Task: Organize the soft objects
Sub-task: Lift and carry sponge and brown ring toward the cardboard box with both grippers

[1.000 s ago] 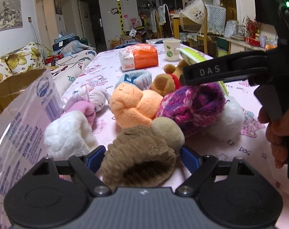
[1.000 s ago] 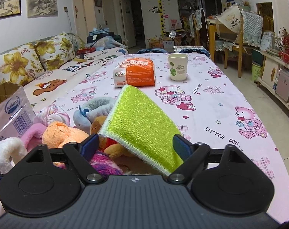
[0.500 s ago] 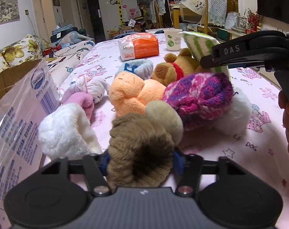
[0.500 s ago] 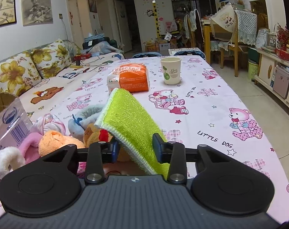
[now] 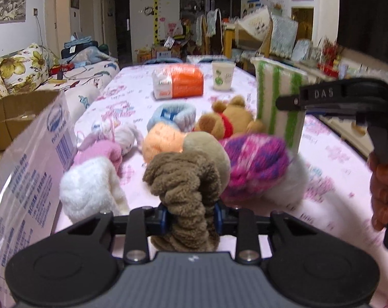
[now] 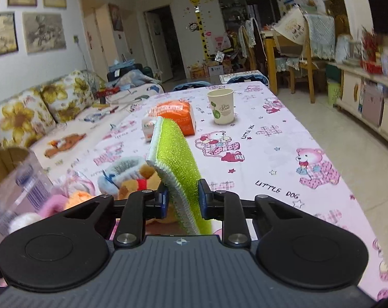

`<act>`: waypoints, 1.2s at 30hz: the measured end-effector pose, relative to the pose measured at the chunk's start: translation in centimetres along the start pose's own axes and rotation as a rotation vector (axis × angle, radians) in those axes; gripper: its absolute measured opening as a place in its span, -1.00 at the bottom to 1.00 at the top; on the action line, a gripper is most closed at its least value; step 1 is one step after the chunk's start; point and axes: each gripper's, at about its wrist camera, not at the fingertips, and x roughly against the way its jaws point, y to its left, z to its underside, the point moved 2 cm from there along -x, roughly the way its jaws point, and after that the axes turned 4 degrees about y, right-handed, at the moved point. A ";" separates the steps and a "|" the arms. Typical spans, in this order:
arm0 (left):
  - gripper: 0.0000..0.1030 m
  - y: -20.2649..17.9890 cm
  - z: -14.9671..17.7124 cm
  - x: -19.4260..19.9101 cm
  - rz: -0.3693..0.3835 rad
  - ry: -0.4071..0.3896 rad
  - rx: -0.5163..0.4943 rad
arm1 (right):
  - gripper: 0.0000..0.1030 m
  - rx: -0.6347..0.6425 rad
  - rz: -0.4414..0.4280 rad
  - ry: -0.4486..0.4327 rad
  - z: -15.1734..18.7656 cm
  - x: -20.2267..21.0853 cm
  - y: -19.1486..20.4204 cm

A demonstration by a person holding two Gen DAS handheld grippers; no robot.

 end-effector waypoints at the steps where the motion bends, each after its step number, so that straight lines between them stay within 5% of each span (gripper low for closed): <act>1: -0.41 0.0 -0.2 0.3 0.008 -0.015 0.006 | -0.46 -0.024 -0.008 -0.004 -0.1 0.3 -0.2; 22: -0.41 2.8 -1.8 4.3 0.039 -0.211 0.081 | -0.46 -0.290 -0.235 -0.085 -1.0 4.8 -0.3; 36: -0.40 7.1 -1.9 6.7 -0.030 -0.316 0.199 | -0.45 -0.346 -0.469 -0.050 -1.6 4.7 5.2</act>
